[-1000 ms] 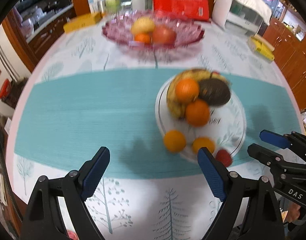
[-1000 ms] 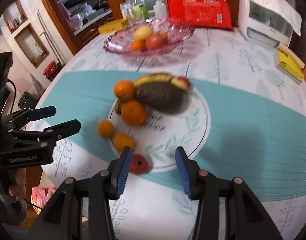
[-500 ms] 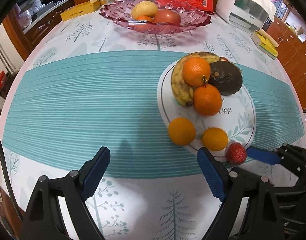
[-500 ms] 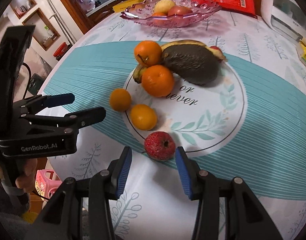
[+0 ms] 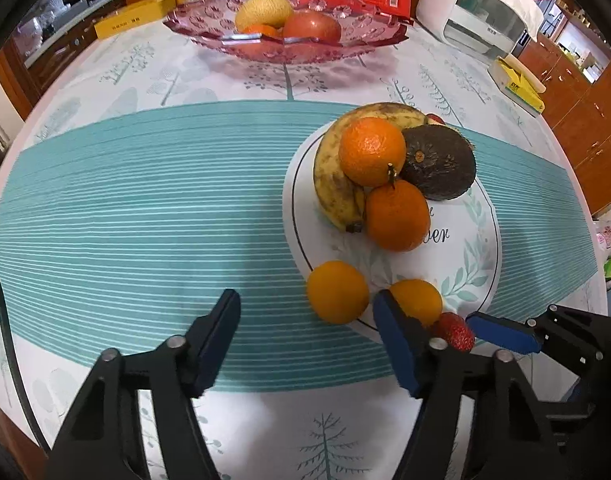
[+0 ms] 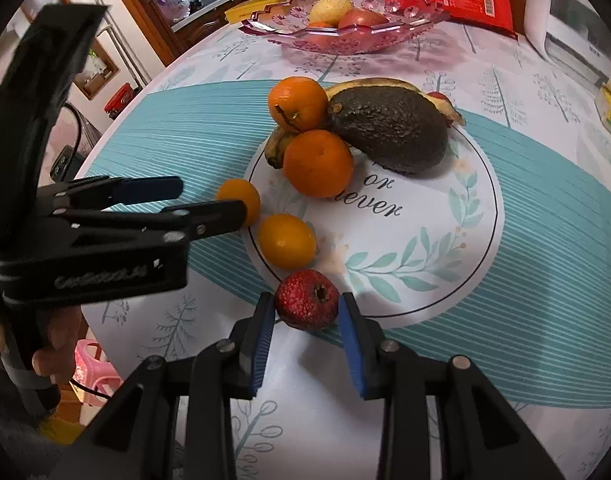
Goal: Organize fruits
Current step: 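Grasp an orange with the left tool while the right tool grasps the red strawberry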
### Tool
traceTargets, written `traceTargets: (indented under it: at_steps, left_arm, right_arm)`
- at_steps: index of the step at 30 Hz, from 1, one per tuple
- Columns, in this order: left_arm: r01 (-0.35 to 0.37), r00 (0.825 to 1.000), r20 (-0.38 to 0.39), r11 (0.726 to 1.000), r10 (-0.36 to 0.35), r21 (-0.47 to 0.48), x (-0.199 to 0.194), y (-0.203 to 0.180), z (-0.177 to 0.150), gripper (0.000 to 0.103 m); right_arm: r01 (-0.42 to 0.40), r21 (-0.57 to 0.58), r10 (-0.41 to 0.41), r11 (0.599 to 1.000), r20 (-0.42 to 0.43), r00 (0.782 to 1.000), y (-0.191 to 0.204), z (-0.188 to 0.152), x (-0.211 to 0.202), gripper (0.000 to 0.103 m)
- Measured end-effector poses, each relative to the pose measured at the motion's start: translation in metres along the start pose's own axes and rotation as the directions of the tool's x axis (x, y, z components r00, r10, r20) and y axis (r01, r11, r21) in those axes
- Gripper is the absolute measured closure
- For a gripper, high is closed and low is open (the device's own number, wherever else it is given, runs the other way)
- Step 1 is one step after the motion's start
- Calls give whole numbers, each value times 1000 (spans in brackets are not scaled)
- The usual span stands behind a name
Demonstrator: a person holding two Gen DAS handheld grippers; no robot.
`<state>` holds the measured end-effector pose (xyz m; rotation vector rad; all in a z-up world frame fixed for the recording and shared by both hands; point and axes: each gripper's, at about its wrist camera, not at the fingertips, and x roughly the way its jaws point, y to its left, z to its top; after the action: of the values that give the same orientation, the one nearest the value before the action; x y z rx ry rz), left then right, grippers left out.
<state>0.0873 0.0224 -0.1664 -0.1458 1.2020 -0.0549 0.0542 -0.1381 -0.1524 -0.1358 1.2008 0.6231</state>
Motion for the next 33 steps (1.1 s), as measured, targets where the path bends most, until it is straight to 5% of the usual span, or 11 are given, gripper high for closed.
traceTargets:
  at_steps: [18,33]
  left_arm:
    - [113,993,-23,994,-113,-10,14,-6,10,63]
    - [177,983,-38,982,-180,-67,22,-3,16,70]
  right_arm:
    - [15,33,-15,999,-18,1000,-4,6,8,69]
    - [-2,82,4,997,-26,1000,-8,6,7,69]
